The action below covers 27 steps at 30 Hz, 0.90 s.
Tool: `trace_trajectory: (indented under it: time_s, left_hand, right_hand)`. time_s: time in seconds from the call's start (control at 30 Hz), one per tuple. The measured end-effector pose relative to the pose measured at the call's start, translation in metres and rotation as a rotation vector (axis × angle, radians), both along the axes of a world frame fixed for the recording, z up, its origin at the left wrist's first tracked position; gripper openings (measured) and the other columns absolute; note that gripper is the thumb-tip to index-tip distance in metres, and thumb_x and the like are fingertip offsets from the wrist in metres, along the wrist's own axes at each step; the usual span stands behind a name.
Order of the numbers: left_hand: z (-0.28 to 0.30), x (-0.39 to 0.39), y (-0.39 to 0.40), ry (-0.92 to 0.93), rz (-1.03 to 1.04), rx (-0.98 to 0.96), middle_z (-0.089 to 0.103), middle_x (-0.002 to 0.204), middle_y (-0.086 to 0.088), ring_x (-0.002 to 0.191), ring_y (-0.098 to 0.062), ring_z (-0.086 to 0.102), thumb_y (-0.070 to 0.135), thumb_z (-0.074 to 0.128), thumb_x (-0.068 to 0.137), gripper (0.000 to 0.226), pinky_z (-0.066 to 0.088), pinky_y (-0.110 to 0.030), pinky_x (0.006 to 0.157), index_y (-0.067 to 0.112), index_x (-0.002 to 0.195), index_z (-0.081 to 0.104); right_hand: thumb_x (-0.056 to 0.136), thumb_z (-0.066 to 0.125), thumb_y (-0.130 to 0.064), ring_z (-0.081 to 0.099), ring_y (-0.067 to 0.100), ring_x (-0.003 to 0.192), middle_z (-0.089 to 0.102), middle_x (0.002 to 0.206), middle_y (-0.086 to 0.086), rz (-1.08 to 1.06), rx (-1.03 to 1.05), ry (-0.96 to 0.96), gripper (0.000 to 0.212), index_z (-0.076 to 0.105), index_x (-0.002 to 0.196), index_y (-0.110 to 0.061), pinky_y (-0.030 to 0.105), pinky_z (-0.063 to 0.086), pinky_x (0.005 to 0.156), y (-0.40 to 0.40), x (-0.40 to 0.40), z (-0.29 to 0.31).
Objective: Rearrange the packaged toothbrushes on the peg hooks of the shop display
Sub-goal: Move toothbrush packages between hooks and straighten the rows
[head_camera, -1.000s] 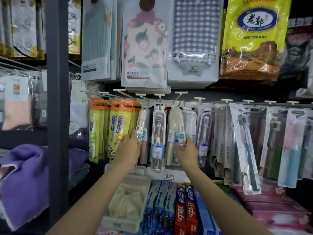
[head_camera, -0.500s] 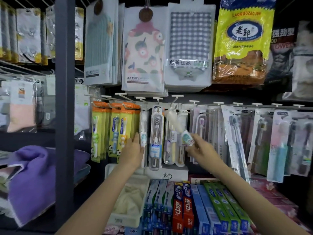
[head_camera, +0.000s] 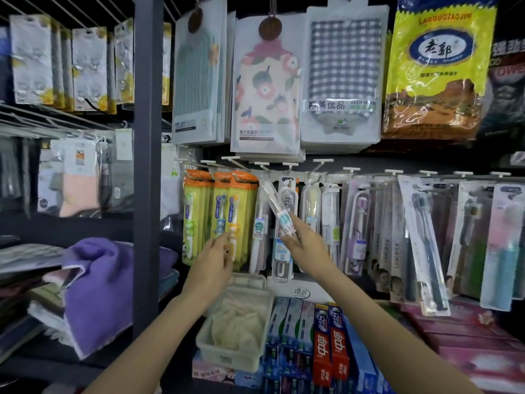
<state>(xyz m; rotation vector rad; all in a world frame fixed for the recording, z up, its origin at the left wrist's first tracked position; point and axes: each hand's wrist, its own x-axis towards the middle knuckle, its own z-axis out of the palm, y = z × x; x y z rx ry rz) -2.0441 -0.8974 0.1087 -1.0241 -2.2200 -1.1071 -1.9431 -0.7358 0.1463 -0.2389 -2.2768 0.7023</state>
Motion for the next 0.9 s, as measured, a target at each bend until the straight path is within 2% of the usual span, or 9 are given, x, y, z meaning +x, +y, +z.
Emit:
trace_trajectory:
  time_s: [0.1, 0.17, 0.27, 0.33, 0.4, 0.5, 0.6, 0.77, 0.9]
  left_hand:
    - [0.0, -0.001, 0.0, 0.01, -0.005, -0.007, 0.049, 0.123, -0.005, 0.097, -0.017, 0.053, 0.004, 0.046, 0.091, 0.055, 0.038, -0.02, 0.073, 0.017, 0.142, 0.031]
    - [-0.002, -0.002, 0.004, 0.001, -0.036, -0.018, 0.05, 0.122, -0.006, 0.093, -0.016, 0.053, 0.005, 0.047, 0.091, 0.056, 0.041, -0.023, 0.076, 0.017, 0.143, 0.031]
    - [-0.006, -0.004, 0.015, 0.002, -0.066, -0.022, 0.051, 0.123, -0.007, 0.1, -0.022, 0.055, 0.004, 0.048, 0.089, 0.054, 0.044, -0.031, 0.084, 0.014, 0.141, 0.035]
    - [-0.008, -0.005, 0.02, -0.005, -0.07, -0.042, 0.049, 0.125, -0.006, 0.102, -0.023, 0.055, 0.006, 0.047, 0.09, 0.053, 0.045, -0.034, 0.085, 0.013, 0.14, 0.035]
    - [-0.011, -0.003, 0.023, -0.006, -0.074, -0.065, 0.047, 0.125, -0.007, 0.101, -0.024, 0.055, 0.007, 0.047, 0.09, 0.053, 0.046, -0.037, 0.086, 0.013, 0.141, 0.034]
    - [-0.018, -0.002, 0.022, 0.029, -0.065, -0.092, 0.049, 0.122, -0.005, 0.095, -0.023, 0.056, 0.009, 0.047, 0.09, 0.051, 0.047, -0.039, 0.082, 0.015, 0.14, 0.035]
    - [-0.025, -0.001, 0.022, 0.021, -0.067, -0.107, 0.05, 0.12, -0.005, 0.096, -0.022, 0.056, 0.009, 0.048, 0.09, 0.051, 0.047, -0.04, 0.083, 0.015, 0.139, 0.036]
    - [-0.03, 0.005, 0.021, 0.051, -0.111, -0.102, 0.05, 0.118, -0.001, 0.094, -0.017, 0.056, 0.008, 0.048, 0.09, 0.048, 0.046, -0.042, 0.087, 0.016, 0.136, 0.039]
    - [-0.029, 0.008, 0.023, 0.062, -0.114, -0.086, 0.051, 0.12, 0.0, 0.095, -0.014, 0.055, 0.008, 0.048, 0.09, 0.047, 0.046, -0.037, 0.085, 0.016, 0.136, 0.039]
  right_hand:
    - [0.097, 0.045, -0.016, 0.05, 0.013, 0.07, 0.057, 0.104, 0.008, 0.011, -0.078, -0.02, 0.054, 0.024, 0.146, -0.022, 0.014, 0.038, 0.05, 0.001, -0.005, -0.002]
    - [0.096, 0.045, -0.014, 0.048, 0.011, 0.068, 0.057, 0.096, 0.005, 0.038, -0.152, -0.013, 0.051, 0.029, 0.144, -0.02, 0.012, 0.037, 0.049, -0.001, -0.009, -0.005]
    - [0.095, 0.046, -0.013, 0.05, 0.017, 0.069, 0.053, 0.085, 0.0, 0.021, -0.199, -0.025, 0.04, 0.04, 0.135, -0.015, 0.028, 0.046, 0.061, -0.007, -0.021, -0.006]
    - [0.095, 0.048, -0.018, 0.05, 0.019, 0.074, 0.052, 0.086, 0.002, 0.002, -0.208, -0.061, 0.031, 0.044, 0.125, -0.01, 0.033, 0.047, 0.073, -0.01, -0.025, -0.007]
    - [0.094, 0.052, -0.024, 0.05, 0.019, 0.086, 0.055, 0.094, 0.007, -0.017, -0.218, -0.042, 0.028, 0.044, 0.116, -0.008, 0.027, 0.041, 0.075, -0.006, -0.021, -0.011]
    - [0.092, 0.055, -0.025, 0.053, 0.024, 0.103, 0.055, 0.114, 0.015, -0.199, -0.224, 0.132, 0.038, 0.046, 0.122, -0.003, 0.032, 0.045, 0.086, 0.017, -0.008, -0.015]
    - [0.091, 0.055, -0.025, 0.042, 0.029, 0.117, 0.043, 0.126, 0.016, -0.402, -0.222, 0.08, 0.046, 0.04, 0.127, -0.001, 0.036, 0.039, 0.097, 0.046, -0.004, -0.019]
    - [0.088, 0.06, -0.017, 0.054, 0.028, 0.097, 0.053, 0.1, 0.01, -0.299, -0.296, -0.063, 0.026, 0.044, 0.106, -0.009, 0.035, 0.045, 0.077, 0.065, -0.018, -0.027]
    - [0.088, 0.057, -0.01, 0.054, 0.024, 0.092, 0.056, 0.107, 0.013, -0.243, -0.455, 0.049, 0.018, 0.045, 0.101, -0.013, 0.035, 0.046, 0.079, 0.065, -0.014, -0.031]
